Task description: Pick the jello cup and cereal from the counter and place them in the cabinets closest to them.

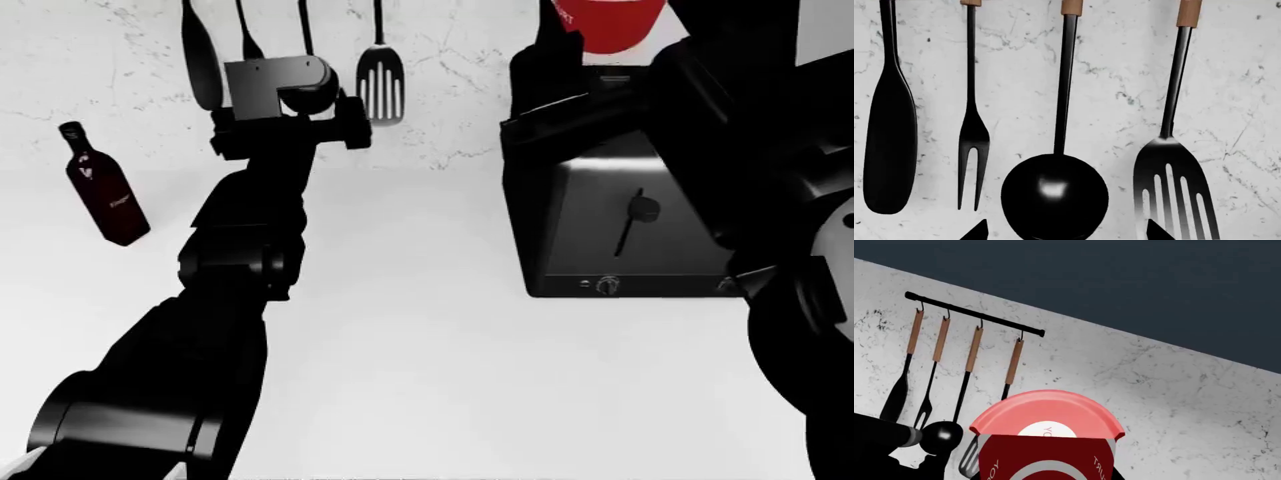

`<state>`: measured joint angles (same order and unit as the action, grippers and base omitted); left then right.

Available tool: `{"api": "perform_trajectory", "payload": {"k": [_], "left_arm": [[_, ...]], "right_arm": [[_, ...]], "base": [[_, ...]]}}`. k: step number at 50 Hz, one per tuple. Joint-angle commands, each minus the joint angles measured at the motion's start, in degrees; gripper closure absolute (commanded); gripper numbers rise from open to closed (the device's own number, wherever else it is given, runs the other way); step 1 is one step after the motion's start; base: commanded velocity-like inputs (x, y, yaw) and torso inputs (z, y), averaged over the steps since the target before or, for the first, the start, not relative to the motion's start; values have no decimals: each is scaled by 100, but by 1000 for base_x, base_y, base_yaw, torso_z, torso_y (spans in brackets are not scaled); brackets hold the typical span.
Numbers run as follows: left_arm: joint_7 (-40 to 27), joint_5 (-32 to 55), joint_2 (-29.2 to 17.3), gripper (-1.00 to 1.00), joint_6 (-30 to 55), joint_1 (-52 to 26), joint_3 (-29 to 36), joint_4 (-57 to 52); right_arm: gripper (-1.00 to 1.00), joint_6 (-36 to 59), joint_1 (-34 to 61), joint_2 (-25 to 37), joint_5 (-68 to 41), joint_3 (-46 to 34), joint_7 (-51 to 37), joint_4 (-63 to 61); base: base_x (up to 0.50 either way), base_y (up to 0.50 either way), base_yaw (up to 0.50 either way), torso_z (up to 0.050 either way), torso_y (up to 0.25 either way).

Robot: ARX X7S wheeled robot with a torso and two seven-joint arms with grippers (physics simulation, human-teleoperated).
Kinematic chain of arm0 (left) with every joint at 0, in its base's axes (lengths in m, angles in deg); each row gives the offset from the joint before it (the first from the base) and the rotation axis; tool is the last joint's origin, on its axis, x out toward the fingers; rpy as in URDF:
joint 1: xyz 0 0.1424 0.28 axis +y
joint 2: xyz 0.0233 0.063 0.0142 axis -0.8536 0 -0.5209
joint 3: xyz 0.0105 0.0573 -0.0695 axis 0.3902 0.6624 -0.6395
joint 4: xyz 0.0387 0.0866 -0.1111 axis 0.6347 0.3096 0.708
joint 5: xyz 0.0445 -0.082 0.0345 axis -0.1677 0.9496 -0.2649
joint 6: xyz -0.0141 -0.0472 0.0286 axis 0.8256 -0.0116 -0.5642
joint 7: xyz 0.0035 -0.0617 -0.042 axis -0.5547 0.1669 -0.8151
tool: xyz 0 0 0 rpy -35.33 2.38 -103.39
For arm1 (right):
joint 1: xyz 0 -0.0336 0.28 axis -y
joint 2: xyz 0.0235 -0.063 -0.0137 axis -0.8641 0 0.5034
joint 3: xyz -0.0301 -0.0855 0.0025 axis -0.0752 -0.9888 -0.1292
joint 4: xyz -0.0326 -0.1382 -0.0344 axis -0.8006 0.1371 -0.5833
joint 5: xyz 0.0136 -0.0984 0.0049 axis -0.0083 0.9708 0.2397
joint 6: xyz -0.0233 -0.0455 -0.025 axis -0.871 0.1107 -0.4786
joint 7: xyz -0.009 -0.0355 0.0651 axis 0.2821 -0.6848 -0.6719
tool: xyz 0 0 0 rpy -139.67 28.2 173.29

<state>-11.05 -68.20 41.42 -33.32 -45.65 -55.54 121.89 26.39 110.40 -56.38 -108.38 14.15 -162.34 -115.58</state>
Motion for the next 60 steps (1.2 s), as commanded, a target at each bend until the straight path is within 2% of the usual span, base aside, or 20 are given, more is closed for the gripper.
{"api": "perform_trajectory", "payload": {"k": [1,9,14,18,22,24,31,37,39,41,44,48,49,55,60], "left_arm": [[33,35,3,-100,-24,-3,19,23],[34,42,3,-100,-54,6,28,23],[26,62,3,-100,-61,3,55,23],[26,59,3,-100,-67,6,54,23],[9,80,3,-100,-88,11,105,23],[-4,73,3,-100,-105,17,136,23],[-5,76,3,-100,-113,20,149,23],[-28,74,3,-100,-130,26,191,23],[-34,80,3,-100,-128,23,207,23],[-39,78,3,-100,-130,24,216,23],[-46,68,3,-100,-133,27,222,23],[-59,84,3,-100,-138,25,253,23],[-59,82,3,-100,-140,26,255,23],[-73,98,3,-100,-161,32,342,23],[-79,100,3,-100,-168,35,358,23]], "right_arm": [[100,-125,159,131,-64,-44,-76,-122],[100,-726,-428,47,110,768,168,-1061],[100,-1253,-735,168,-498,909,-589,-1688],[100,-1912,-405,500,-1215,459,-1679,-1973],[100,-3825,233,1731,-769,-1041,-1701,-2542],[100,-4305,448,1987,-596,-1408,-1701,-2638],[100,-4299,351,2007,-450,-1009,-1704,-2641],[100,-4867,865,2584,-384,-1447,-1704,-2641],[100,-5060,1224,2825,-468,-1641,-1704,-2641],[100,-5436,1885,3160,-554,-2185,-1704,-2641],[100,-6141,3263,3525,-606,-3568,-1704,-2641],[100,-7040,5287,3636,-641,-5663,-1704,-2641],[100,-7053,5472,3625,-691,-5766,-1704,-2641],[100,-6408,5480,3555,-1278,-4807,-1704,-2640],[100,-6212,5481,3561,-1405,-4465,-1704,-2638]], "base": [[500,-1,0,0,0],[328,-2,0,0,0],[0,0,0,0,0],[0,0,0,0,0],[0,0,0,0,0],[0,0,0,0,0],[0,0,0,0,0],[0,0,0,0,0],[0,0,0,0,0],[0,0,0,0,0],[0,0,0,0,0],[0,0,0,0,0],[0,0,0,0,0],[0,0,0,0,0],[0,0,0,0,0]]}}
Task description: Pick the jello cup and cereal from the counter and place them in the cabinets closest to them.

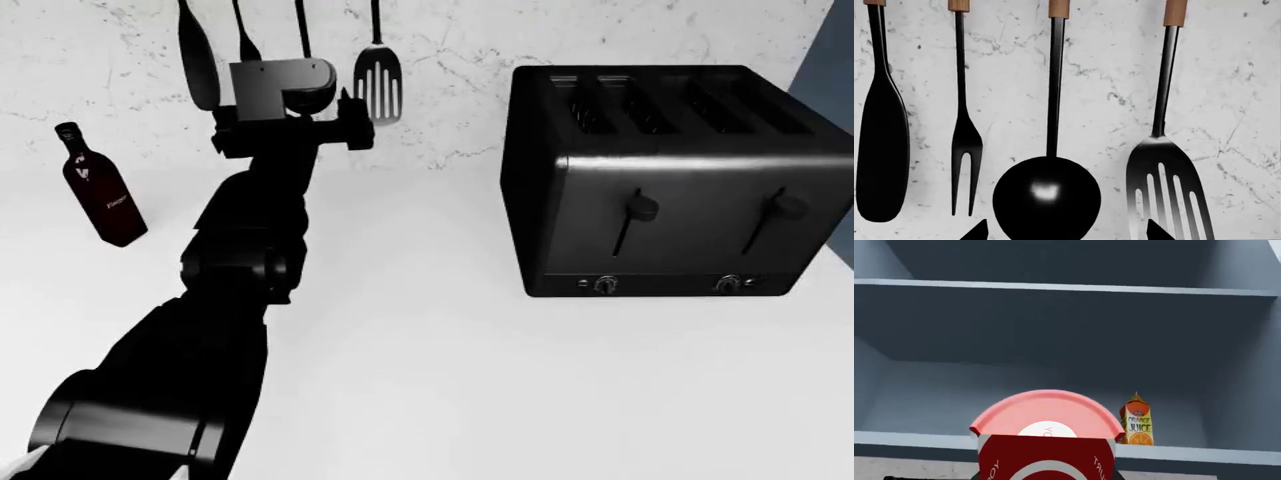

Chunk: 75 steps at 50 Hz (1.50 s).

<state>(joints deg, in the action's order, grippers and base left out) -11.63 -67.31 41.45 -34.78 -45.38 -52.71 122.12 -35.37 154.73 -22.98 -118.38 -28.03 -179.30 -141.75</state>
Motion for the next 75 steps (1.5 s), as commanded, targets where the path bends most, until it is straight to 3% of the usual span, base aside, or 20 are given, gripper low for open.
{"api": "perform_trajectory", "payload": {"k": [1,20,37,45,53,75], "left_arm": [[-22,11,0,-100,-24,8,77,0],[-46,36,0,-100,1,-1,136,0],[-74,50,0,-100,36,-2,182,0],[-95,43,0,-100,41,-3,189,0],[-95,34,0,-100,48,-3,199,0],[-122,46,0,-100,98,0,284,0]], "right_arm": [[100,-7,1048,217,-413,-205,-8,-12],[100,1172,1049,-1062,-209,275,-8,1662],[100,1144,1045,-1630,-391,-214,-7,2999],[100,2647,1047,-2436,-286,796,-6,4178],[100,3503,1023,-3033,9,1337,77,4920],[100,3338,-273,-3269,868,1166,1620,6921]], "base": [[0,0,0,0,0],[0,0,0,0,0],[0,0,0,0,0],[0,0,0,0,0],[0,0,0,0,1],[0,0,0,0,0]]}}
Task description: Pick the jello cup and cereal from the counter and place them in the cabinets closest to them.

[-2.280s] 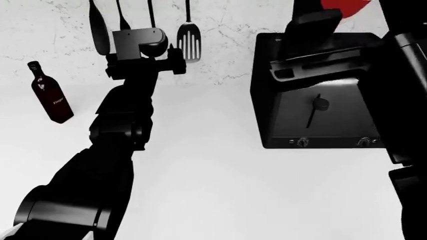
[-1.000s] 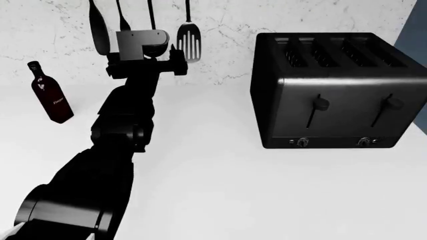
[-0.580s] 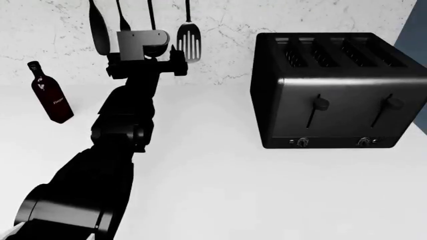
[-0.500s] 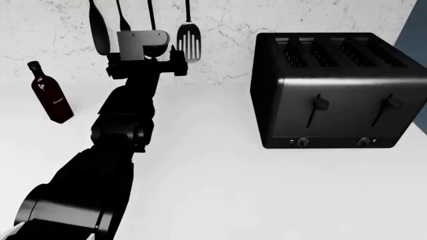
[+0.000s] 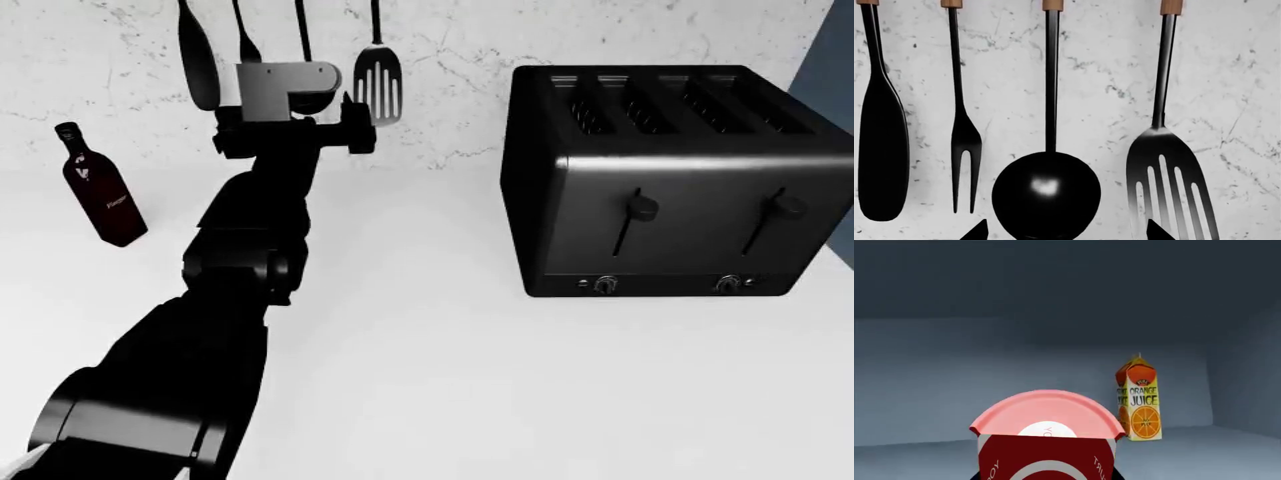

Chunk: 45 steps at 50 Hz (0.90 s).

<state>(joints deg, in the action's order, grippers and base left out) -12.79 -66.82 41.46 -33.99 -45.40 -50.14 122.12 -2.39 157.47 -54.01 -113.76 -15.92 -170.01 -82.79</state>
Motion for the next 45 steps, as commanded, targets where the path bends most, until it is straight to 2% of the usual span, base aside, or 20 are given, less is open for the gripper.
{"api": "perform_trajectory", "payload": {"k": [1,24,25,45], "left_arm": [[-8,-6,0,-100,15,5,31,0],[-23,21,0,-100,10,4,70,0],[-20,20,0,-100,9,5,66,0],[7,34,0,-100,40,-2,60,0]], "right_arm": [[100,16,-622,-154,453,-65,748,1105],[100,-20,-1788,-238,1194,-821,1614,2359],[-100,-6,-1816,-247,1234,-865,1698,2407],[-100,36,-1712,-106,1468,-977,1693,2207]], "base": [[0,0,0,0,0],[4,0,2,0,0],[15,0,5,0,0],[7,1,4,-3,0]]}}
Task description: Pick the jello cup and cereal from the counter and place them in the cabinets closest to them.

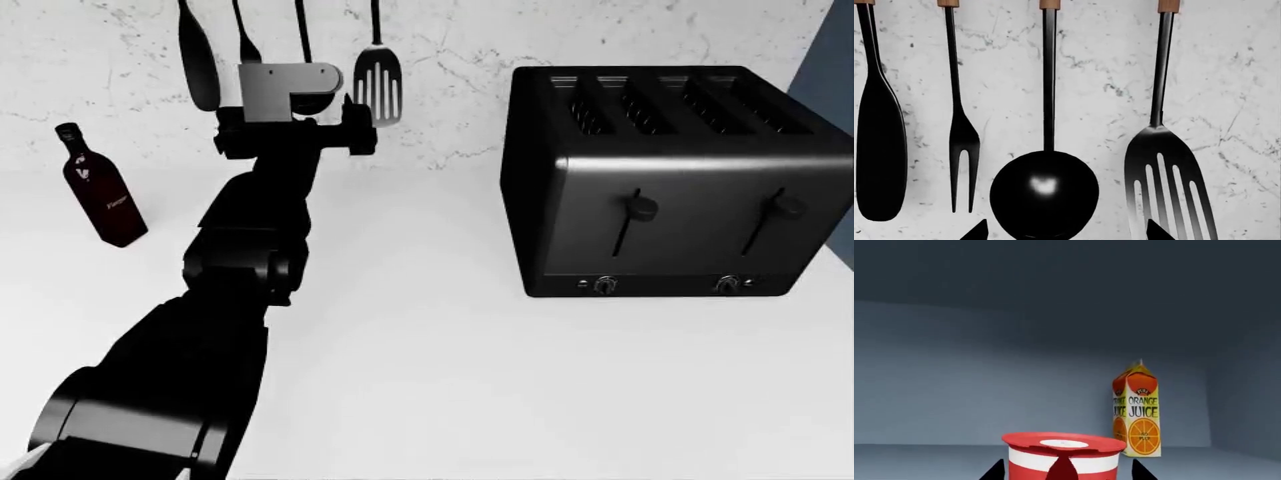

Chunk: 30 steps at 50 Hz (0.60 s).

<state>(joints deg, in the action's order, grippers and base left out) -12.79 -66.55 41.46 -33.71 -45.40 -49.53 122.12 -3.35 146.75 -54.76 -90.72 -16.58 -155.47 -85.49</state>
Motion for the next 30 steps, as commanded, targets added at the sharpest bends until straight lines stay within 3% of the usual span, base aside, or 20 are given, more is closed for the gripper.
{"api": "perform_trajectory", "payload": {"k": [1,30], "left_arm": [[8,6,0,-100,13,-2,-2,1],[14,-12,0,-100,18,3,-9,1]], "right_arm": [[-100,126,-642,-32,-831,-911,251,2466],[-100,-85,-67,210,-379,-758,122,780]], "base": [[0,0,4,0,0],[7,0,2,-1,0]]}}
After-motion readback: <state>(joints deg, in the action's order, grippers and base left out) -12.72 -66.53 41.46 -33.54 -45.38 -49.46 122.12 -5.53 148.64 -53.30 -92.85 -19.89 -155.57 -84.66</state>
